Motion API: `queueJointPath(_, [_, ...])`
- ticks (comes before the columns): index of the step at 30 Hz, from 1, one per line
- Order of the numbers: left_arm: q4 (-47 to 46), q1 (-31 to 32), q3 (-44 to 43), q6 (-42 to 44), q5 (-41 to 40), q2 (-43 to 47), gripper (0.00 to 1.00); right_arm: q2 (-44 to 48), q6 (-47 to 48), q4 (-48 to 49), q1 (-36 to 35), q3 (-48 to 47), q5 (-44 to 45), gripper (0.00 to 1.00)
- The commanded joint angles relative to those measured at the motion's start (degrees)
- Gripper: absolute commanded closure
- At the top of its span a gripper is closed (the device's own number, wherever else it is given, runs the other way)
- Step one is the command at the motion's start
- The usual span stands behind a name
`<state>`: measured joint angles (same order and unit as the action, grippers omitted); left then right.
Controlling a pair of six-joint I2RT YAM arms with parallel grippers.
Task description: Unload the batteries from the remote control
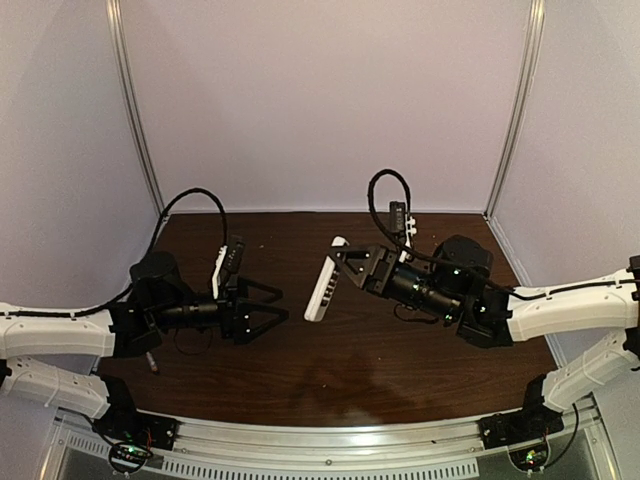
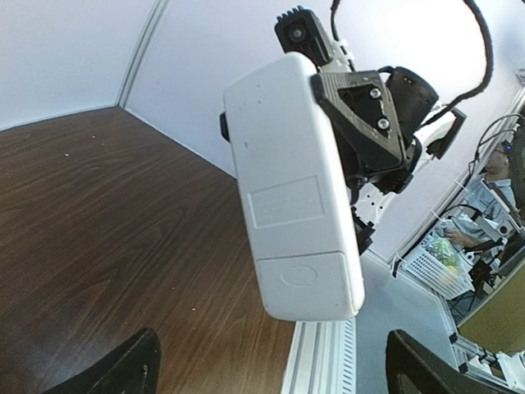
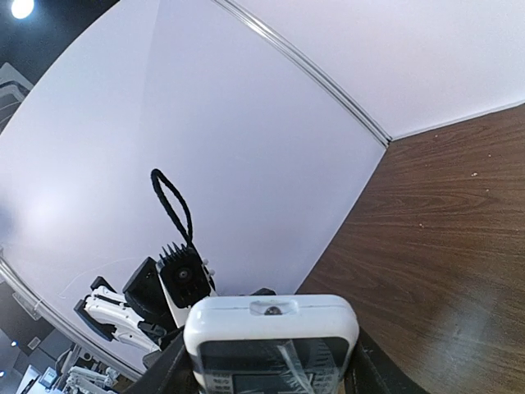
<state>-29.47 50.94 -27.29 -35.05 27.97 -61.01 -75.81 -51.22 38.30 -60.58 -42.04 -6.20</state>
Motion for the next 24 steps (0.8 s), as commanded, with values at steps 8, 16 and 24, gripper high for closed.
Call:
queueJointPath(8, [-6.9, 2.9, 0.5, -0.9, 8.7, -0.6, 0.02, -4.8, 2.7, 9.2, -3.1, -4.1, -0.6, 0.71])
queueJointPath(16, [-6.9, 3.4, 1.0, -1.4, 9.2, -0.6, 0.03, -8.4, 4.0, 11.7, -4.5, -6.0, -2.7, 0.71])
queueJointPath(24, [-6.8, 3.4, 1.7, -1.5, 8.6, -0.5, 0.08, -11.3, 3.7, 14.4, -5.0, -7.2, -4.9, 0.71])
